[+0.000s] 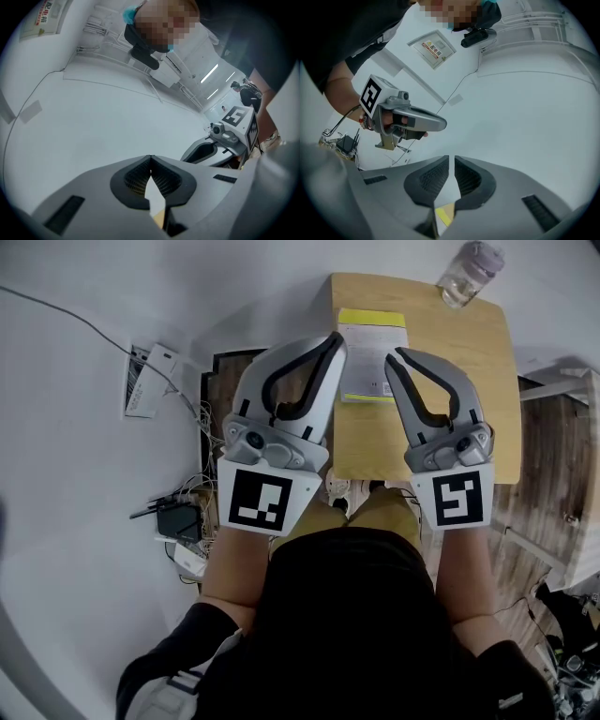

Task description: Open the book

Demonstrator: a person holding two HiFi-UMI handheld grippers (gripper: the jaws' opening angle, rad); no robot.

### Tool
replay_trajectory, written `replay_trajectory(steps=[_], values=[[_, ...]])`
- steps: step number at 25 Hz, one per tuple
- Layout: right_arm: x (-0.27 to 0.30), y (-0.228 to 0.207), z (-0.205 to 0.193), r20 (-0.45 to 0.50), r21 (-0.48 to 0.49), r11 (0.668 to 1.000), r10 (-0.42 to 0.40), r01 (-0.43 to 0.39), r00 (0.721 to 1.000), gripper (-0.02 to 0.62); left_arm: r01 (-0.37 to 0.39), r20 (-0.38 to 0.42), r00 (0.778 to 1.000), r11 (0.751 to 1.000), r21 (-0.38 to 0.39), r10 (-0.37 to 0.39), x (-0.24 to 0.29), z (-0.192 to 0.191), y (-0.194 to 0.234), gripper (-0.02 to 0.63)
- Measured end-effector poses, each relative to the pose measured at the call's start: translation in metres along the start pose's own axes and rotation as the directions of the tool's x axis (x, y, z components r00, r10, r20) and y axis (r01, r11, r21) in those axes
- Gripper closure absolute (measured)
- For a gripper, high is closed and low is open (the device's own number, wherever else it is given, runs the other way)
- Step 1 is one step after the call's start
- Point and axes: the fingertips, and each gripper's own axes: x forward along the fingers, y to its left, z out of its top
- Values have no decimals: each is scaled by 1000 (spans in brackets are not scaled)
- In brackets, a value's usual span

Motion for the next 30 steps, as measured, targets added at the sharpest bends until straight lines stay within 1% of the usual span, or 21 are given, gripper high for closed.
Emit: replay_trajectory(steps=[3,4,6,9,17,25,30], values=[[9,16,-16,-48,-2,999,35,-35,998,560,-4,-18,1000,1000,-11,4,-4,-10,3,595],[12,21,-20,-58,2,999,48,-48,997,550,-8,-25,1000,1000,-15,7,-6,-13,5,595],[18,31,-30,-80,18,997,72,-70,994,497,-18,-32,999,1000,-23,17,-8,-17,7,595],[26,45,-47,-119,45,993,110,-106,987,492,-26,-36,999,999,-29,25,-11,-20,9,595],[41,87,-98,-224,99,976,213,-195,951,479,-40,-59,998,998,-42,37,-22,-31,14,595],[48,113,-138,-295,119,963,269,-244,917,449,-50,-77,996,997,-56,46,-27,-42,16,595],[52,130,-163,-338,151,953,301,-265,892,440,-50,-84,995,997,-63,45,-29,-48,15,595]])
